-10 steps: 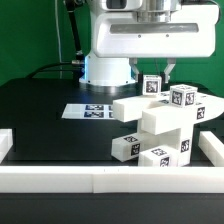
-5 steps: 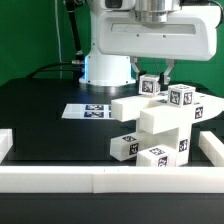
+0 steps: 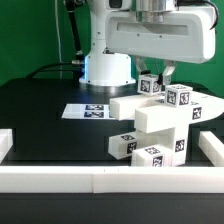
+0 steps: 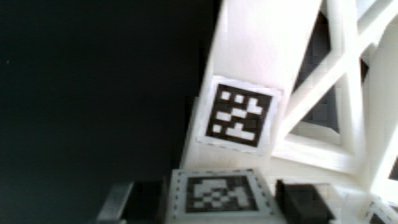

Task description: Assemble chair

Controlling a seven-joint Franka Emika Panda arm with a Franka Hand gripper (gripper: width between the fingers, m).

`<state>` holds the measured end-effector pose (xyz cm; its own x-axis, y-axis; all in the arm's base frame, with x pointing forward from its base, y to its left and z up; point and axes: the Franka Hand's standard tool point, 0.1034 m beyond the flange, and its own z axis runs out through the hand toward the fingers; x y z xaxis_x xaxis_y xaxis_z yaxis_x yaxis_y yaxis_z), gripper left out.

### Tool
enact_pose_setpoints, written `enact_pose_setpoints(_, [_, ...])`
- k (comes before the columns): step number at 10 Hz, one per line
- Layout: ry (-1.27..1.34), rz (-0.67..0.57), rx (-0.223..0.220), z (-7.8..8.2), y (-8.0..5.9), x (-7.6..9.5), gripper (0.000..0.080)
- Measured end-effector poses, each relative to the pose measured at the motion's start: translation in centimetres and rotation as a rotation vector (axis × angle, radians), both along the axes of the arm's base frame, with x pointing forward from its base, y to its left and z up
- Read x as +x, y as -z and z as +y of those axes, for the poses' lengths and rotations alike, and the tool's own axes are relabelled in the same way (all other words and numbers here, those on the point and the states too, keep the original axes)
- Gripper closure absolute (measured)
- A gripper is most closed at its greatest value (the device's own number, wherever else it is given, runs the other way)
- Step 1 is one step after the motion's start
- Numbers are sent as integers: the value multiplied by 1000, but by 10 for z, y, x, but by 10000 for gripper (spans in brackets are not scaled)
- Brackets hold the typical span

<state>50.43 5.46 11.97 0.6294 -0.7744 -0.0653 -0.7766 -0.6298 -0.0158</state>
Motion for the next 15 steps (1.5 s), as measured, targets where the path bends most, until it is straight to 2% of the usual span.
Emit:
enact_pose_setpoints(2, [19, 1, 3, 1, 0, 0, 509])
enact_pose_setpoints(3, [5, 0, 3, 1, 0, 0, 316])
enact_pose_setpoints(4, [-29, -2, 4, 1, 0, 0, 205])
enact_pose_setpoints(5, [-37, -2, 3, 2, 0, 0, 167])
enact_pose_setpoints(12, [-587, -37, 18, 2, 0, 0, 151])
enact_pose_setpoints(15, [-969, -84, -15, -3, -1, 7, 151])
